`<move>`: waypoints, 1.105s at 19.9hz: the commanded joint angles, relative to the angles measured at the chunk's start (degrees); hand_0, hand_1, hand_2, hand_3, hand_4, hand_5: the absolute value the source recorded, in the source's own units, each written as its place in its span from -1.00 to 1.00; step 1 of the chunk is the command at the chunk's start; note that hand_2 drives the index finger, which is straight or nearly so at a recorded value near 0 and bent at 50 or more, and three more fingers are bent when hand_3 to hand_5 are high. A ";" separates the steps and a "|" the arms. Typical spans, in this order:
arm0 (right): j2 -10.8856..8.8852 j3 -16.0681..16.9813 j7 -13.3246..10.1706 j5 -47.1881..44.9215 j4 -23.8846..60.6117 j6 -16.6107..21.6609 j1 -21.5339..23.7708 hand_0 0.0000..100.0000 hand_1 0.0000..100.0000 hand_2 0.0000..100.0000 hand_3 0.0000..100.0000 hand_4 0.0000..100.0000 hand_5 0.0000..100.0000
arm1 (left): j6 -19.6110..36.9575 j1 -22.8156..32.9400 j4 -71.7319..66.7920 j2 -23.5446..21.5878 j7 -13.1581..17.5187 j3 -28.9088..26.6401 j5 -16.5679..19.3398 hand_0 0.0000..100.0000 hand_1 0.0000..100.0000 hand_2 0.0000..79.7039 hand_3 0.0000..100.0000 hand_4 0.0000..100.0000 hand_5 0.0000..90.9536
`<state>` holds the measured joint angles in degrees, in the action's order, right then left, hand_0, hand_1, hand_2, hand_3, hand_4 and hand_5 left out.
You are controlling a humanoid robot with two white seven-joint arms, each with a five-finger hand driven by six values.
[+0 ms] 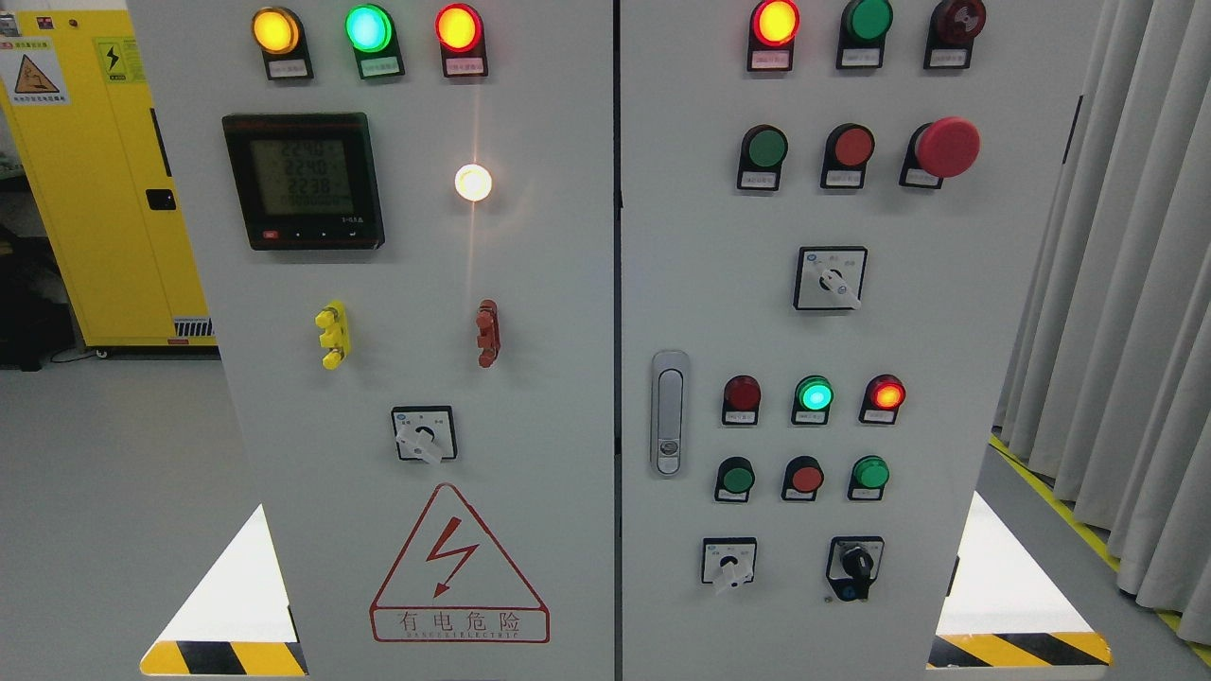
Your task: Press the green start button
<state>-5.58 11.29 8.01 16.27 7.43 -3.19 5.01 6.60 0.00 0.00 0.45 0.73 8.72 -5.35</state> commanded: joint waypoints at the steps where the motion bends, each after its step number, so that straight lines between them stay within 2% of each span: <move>1: -0.05 1.45 -0.01 -0.01 0.13 0.03 0.00 -0.71 -0.37 -1.00 -1.00 -1.00 -1.00 | -0.01 -1.23 1.32 -1.33 -0.02 -0.02 -0.01 -0.76 0.11 -1.00 -1.00 -1.00 -1.00; 6: -0.05 1.46 0.08 -0.01 0.13 0.12 0.00 -0.71 -0.37 -1.00 -1.00 -1.00 -1.00 | -0.01 -1.23 1.41 -1.33 -0.02 -0.02 -0.01 -0.76 0.11 -1.00 -1.00 -1.00 -1.00; 9: -0.05 1.11 1.13 0.08 1.52 0.90 0.00 -0.71 -0.37 -1.00 -1.00 -1.00 -1.00 | -0.01 -1.23 1.41 -1.33 -0.02 -0.02 -0.01 -0.76 0.11 -1.00 -1.00 -1.00 -1.00; 11: 0.39 0.93 1.92 0.08 6.08 2.92 0.53 -0.71 -0.37 -1.00 -1.00 -1.00 -1.00 | -0.01 -1.23 1.41 -1.33 -0.02 -0.02 -0.01 -0.76 0.11 -1.00 -1.00 -1.00 -1.00; 14: 1.36 0.84 2.19 0.60 16.53 3.02 3.24 -0.71 -0.34 -1.00 -1.00 -1.00 -1.00 | -0.01 -1.23 1.41 -1.41 -0.02 -0.02 -0.01 -0.76 0.11 -1.00 -1.00 -1.00 -1.00; 15: 1.44 0.67 2.89 0.78 19.17 3.10 3.78 -0.71 -0.34 -1.00 -1.00 -1.00 -1.00 | -0.01 -1.32 1.41 -1.41 -0.02 -0.02 -0.01 -0.76 0.11 -1.00 -1.00 -1.00 -1.00; 16: 1.62 0.58 4.63 0.96 21.55 3.28 4.56 -0.71 -0.33 -1.00 -1.00 -1.00 -1.00 | -0.01 -1.32 1.41 -1.41 -0.02 -0.02 -0.01 -0.76 0.11 -1.00 -1.00 -1.00 -1.00; 19: 3.72 0.75 9.74 1.22 29.72 5.82 6.76 -0.71 -0.28 -1.00 -1.00 -1.00 -1.00 | -0.01 -1.32 1.41 -1.41 -0.02 -0.02 -0.01 -0.76 0.11 -1.00 -1.00 -1.00 -1.00; 22: 4.26 -0.91 10.10 1.74 36.41 9.33 8.00 -0.71 -0.27 -1.00 -1.00 -1.00 -1.00 | -0.01 -1.32 1.41 -1.41 -0.02 -0.02 -0.01 -0.76 0.11 -1.00 -1.00 -1.00 -1.00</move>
<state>-3.41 11.91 16.93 17.25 23.62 3.51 10.20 6.60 0.00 0.00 0.06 0.72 8.70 -5.36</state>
